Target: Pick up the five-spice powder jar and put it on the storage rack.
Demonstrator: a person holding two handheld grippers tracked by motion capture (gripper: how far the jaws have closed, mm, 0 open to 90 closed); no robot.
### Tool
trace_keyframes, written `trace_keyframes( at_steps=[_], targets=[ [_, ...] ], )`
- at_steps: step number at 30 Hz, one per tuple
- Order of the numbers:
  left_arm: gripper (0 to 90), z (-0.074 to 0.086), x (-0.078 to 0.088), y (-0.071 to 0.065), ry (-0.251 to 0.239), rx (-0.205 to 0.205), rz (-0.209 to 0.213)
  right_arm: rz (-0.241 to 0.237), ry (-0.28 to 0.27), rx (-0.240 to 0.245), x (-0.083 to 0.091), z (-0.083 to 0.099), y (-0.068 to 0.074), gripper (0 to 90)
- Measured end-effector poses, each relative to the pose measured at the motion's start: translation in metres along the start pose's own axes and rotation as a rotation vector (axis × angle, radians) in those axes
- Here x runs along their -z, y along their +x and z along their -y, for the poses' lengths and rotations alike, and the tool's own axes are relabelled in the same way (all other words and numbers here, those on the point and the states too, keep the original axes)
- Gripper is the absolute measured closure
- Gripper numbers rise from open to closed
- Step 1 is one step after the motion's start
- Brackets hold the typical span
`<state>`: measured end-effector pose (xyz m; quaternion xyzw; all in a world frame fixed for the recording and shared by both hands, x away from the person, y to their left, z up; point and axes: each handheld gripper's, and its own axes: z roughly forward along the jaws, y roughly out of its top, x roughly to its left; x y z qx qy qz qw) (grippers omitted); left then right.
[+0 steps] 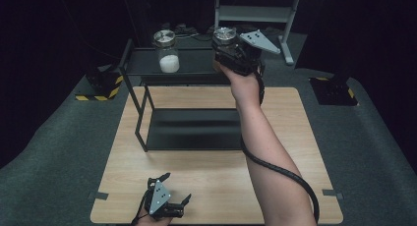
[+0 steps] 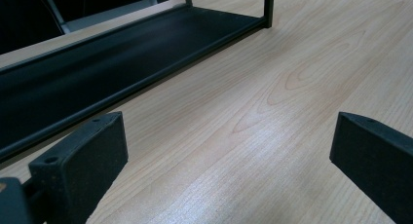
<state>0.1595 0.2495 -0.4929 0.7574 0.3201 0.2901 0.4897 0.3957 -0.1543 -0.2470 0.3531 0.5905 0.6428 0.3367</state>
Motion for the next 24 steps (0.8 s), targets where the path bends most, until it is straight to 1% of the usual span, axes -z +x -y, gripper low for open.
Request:
trace_keyframes(
  at_steps=[2, 3, 5, 8, 13, 17, 24],
  targets=[
    [0.6, 0.0, 0.0, 0.0, -0.002, 0.001, 0.0, -0.003, 0.003, -0.005, 0.001, -0.001, -0.001, 23.7],
    [0.6, 0.0, 0.0, 0.0, -0.002, 0.0, 0.0, -0.004, 0.007, -0.007, 0.001, -0.003, -0.001, 19.8],
    [0.6, 0.0, 0.0, 0.0, -0.002, 0.004, 0.001, 0.007, 0.003, -0.005, 0.002, -0.003, 0.001, 14.1],
    [0.6, 0.001, 0.0, 0.001, -0.004, 0.002, 0.002, 0.015, 0.005, -0.007, 0.004, -0.005, 0.001, 0.7],
    [0.6, 0.001, 0.0, 0.0, -0.004, 0.0, 0.0, 0.023, 0.019, -0.016, 0.011, -0.007, 0.001, 0.0],
    [0.6, 0.001, 0.0, 0.0, -0.004, -0.003, 0.003, 0.011, 0.014, -0.011, 0.019, -0.006, 0.0, 0.0],
    [0.6, 0.002, 0.001, 0.001, -0.008, 0.004, 0.001, -0.01, 0.002, 0.005, 0.039, -0.004, 0.001, 0.0]
  ],
)
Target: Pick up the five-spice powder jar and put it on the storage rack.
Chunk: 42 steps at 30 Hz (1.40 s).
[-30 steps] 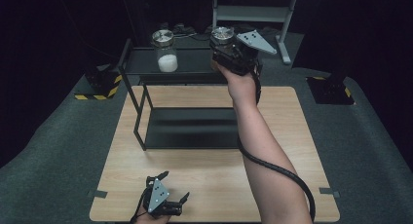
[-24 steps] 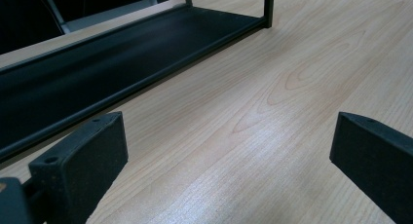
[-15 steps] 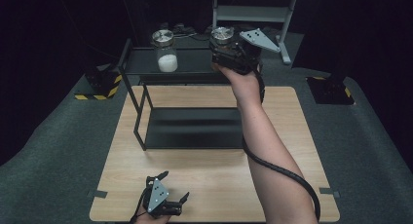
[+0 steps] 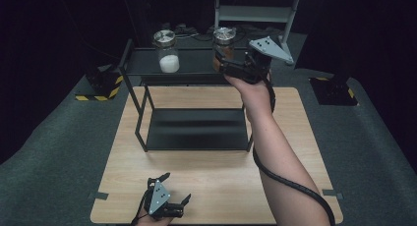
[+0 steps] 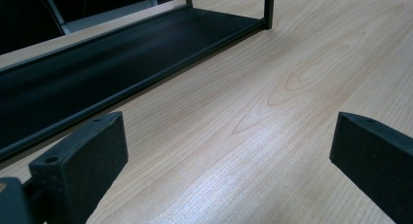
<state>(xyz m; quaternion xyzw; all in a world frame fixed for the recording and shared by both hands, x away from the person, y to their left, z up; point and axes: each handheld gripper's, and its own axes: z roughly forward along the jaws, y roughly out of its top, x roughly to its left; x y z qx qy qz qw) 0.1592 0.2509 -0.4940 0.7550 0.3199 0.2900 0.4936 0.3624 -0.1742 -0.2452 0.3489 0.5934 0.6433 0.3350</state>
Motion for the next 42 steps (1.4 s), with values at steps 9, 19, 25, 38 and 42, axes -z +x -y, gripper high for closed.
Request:
trace_keyframes(
  at_steps=[9, 19, 25, 38, 42],
  targets=[
    [0.6, 0.0, 0.0, 0.0, -0.001, 0.01, -0.005, -0.018, -0.017, 0.013, 0.022, 0.003, 0.004, 0.0],
    [0.6, -0.001, 0.0, -0.001, 0.005, 0.009, -0.01, -0.029, -0.027, 0.024, 0.048, 0.012, 0.005, 0.0],
    [0.6, -0.001, 0.0, -0.001, 0.006, 0.01, -0.012, -0.036, -0.03, 0.032, 0.062, 0.019, 0.003, 0.0],
    [0.6, -0.001, 0.0, -0.002, 0.007, 0.001, -0.013, -0.042, -0.036, 0.047, 0.089, 0.033, -0.001, 0.0],
    [0.6, -0.001, -0.001, -0.002, 0.008, -0.001, -0.013, -0.048, -0.037, 0.052, 0.098, 0.037, -0.002, 0.0]
  ],
)
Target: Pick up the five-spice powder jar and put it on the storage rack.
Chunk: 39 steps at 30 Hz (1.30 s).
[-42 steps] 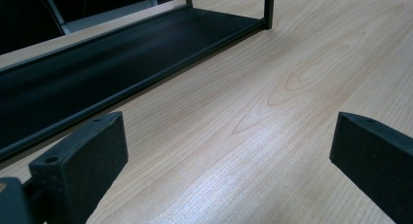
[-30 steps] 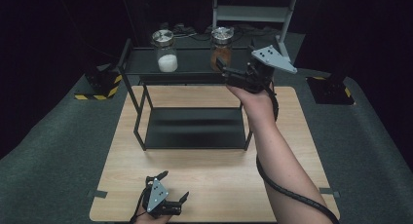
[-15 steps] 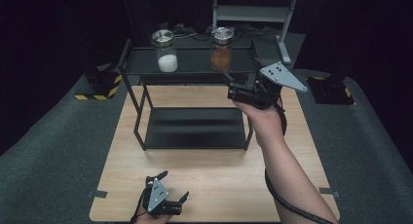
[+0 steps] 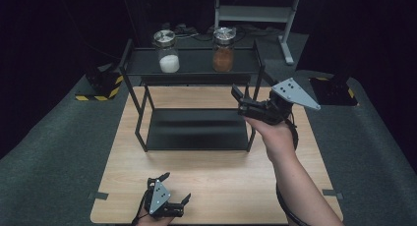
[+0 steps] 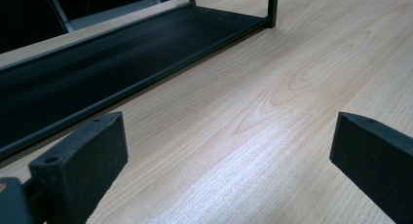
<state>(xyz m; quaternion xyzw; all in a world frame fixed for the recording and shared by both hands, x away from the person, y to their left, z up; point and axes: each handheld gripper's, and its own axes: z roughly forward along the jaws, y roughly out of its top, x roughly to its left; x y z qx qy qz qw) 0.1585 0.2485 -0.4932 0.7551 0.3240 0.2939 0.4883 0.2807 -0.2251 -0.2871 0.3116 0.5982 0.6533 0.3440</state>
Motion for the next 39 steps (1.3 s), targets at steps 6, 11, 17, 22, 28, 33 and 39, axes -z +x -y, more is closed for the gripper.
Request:
trace_keyframes(
  at_steps=[6, 11, 17, 22, 28, 33, 39],
  targets=[
    [0.6, 0.0, 0.0, -0.001, 0.002, 0.0, -0.001, -0.003, 0.003, 0.007, 0.015, 0.006, -0.001, 0.0],
    [0.6, 0.0, 0.0, -0.001, 0.003, 0.0, -0.002, 0.004, 0.013, 0.016, 0.025, 0.011, -0.001, 0.0],
    [0.6, -0.001, 0.0, -0.001, 0.003, 0.0, -0.002, 0.011, 0.025, 0.03, 0.035, 0.019, -0.002, 0.0],
    [0.6, 0.0, 0.0, -0.001, 0.003, 0.0, -0.001, 0.012, 0.04, 0.033, 0.042, 0.026, -0.003, 0.0],
    [0.6, -0.001, 0.0, -0.001, 0.004, 0.002, -0.001, 0.012, 0.062, 0.054, 0.051, 0.035, -0.003, 0.0],
    [0.6, -0.001, -0.001, 0.0, 0.006, -0.003, 0.0, 0.01, 0.078, 0.07, 0.058, 0.044, -0.003, 0.0],
    [0.6, -0.001, -0.001, 0.0, 0.006, -0.001, 0.001, 0.012, 0.119, 0.089, 0.065, 0.057, -0.003, 0.0]
  ],
)
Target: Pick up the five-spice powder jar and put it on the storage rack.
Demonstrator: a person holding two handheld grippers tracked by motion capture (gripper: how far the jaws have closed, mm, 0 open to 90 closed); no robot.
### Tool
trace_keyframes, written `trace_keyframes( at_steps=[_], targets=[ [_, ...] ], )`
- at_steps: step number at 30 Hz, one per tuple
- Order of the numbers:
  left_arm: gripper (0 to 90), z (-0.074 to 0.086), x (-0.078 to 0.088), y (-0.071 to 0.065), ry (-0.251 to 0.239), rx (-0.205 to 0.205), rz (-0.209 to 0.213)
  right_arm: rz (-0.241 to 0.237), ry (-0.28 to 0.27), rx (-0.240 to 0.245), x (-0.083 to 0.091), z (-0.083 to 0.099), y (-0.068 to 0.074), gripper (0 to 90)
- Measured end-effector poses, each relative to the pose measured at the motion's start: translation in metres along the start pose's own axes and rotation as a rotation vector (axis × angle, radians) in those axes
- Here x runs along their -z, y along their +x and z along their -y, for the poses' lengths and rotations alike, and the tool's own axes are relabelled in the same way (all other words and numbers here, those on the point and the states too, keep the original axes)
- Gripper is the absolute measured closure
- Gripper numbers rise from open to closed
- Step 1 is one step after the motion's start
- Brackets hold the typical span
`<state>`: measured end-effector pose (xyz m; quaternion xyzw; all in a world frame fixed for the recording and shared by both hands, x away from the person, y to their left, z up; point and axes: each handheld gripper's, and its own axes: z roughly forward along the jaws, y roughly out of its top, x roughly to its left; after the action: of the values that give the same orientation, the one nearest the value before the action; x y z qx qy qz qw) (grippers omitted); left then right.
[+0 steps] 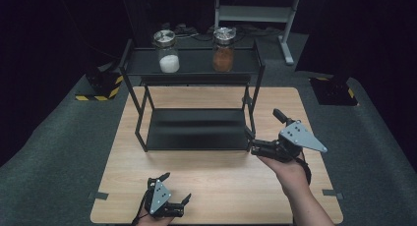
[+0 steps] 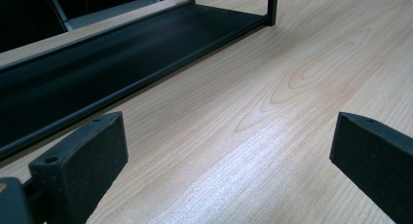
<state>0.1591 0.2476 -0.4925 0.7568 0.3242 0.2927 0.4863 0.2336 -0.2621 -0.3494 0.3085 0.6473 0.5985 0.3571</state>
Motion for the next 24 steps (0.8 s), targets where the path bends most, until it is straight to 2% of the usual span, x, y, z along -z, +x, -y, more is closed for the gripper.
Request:
trace_keyframes(
  at_steps=[10, 17, 24],
  targets=[
    [0.6, 0.0, 0.0, 0.0, 0.001, -0.002, 0.001, 0.004, 0.047, 0.008, 0.007, 0.02, 0.002, 0.0],
    [0.6, -0.001, -0.001, -0.001, 0.003, -0.007, 0.001, 0.007, 0.083, 0.037, 0.013, 0.034, 0.007, 0.0],
    [0.6, -0.001, -0.001, -0.002, 0.007, -0.015, -0.002, 0.016, 0.114, 0.034, 0.02, 0.051, 0.009, 0.0]
  ],
)
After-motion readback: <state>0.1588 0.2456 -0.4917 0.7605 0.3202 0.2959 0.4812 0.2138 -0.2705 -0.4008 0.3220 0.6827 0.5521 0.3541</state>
